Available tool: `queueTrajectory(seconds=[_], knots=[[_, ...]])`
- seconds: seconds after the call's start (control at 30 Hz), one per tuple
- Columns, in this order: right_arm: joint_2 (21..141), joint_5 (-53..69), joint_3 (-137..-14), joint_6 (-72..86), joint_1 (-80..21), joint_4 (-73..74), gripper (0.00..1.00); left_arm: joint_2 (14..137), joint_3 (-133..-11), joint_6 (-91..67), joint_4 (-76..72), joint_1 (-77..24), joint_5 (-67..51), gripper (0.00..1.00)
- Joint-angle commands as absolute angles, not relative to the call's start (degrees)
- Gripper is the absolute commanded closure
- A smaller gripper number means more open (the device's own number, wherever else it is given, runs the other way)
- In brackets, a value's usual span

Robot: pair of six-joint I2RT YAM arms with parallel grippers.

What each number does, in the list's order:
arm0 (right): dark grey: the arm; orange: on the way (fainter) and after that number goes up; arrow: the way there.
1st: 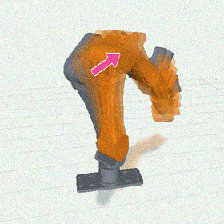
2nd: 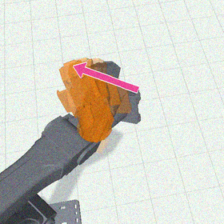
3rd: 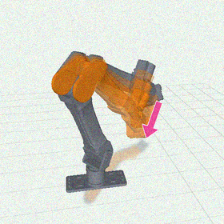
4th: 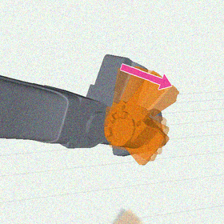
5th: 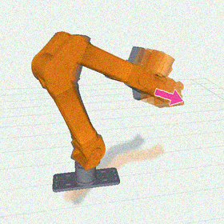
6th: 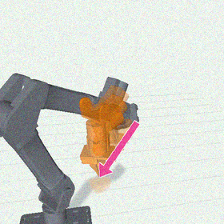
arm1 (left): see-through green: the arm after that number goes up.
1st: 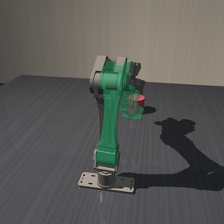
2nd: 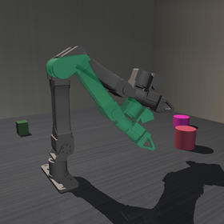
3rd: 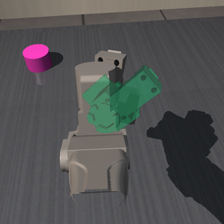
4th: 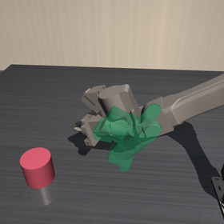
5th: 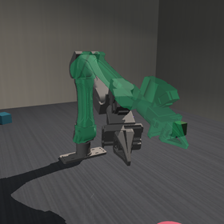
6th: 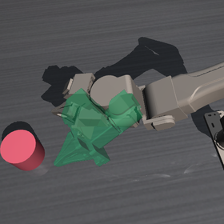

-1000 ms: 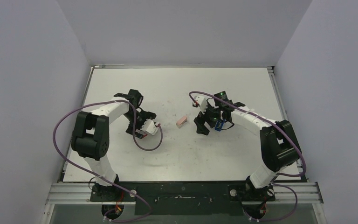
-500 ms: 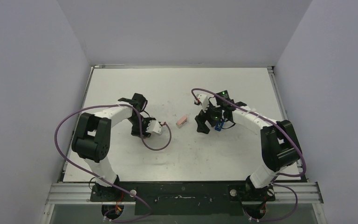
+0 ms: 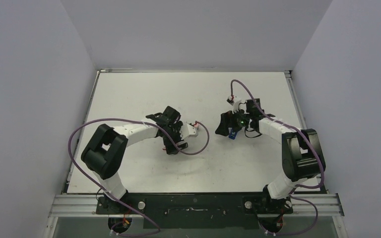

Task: Load the staples into the stapler
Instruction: Move the staple box to the center of the board, then open the staple box at the center of the board.

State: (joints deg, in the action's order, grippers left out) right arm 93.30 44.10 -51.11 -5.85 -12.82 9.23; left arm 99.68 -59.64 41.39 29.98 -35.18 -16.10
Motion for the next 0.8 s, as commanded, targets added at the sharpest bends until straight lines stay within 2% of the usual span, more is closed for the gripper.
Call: queueTrajectory(seconds=[0.0, 0.07, 0.27, 0.47, 0.77], knots=[[90.68, 50.23, -48.19, 3.49, -12.21, -1.41, 0.05, 96.43, -58.54, 32.91, 25.08, -34.94, -16.87, 0.21], [90.32, 50.82, -46.62, 5.14, -13.52, -3.94, 0.04, 94.98, -57.27, 35.36, 25.42, -34.7, -16.61, 0.19], [91.69, 51.58, -45.88, 8.98, -18.22, -8.94, 0.0, 90.64, -52.17, 46.17, 26.4, -31.17, -17.7, 0.21], [97.72, 52.21, -46.18, 14.94, -23.13, -16.57, 0.09, 89.2, -50.09, 53.23, 26.07, -26.75, -22.12, 0.31], [106.92, 52.28, -47.62, 25.39, -29.61, -27.16, 0.18, 89.83, -48.33, 53.69, 21.08, -26.8, -24.69, 0.37]])
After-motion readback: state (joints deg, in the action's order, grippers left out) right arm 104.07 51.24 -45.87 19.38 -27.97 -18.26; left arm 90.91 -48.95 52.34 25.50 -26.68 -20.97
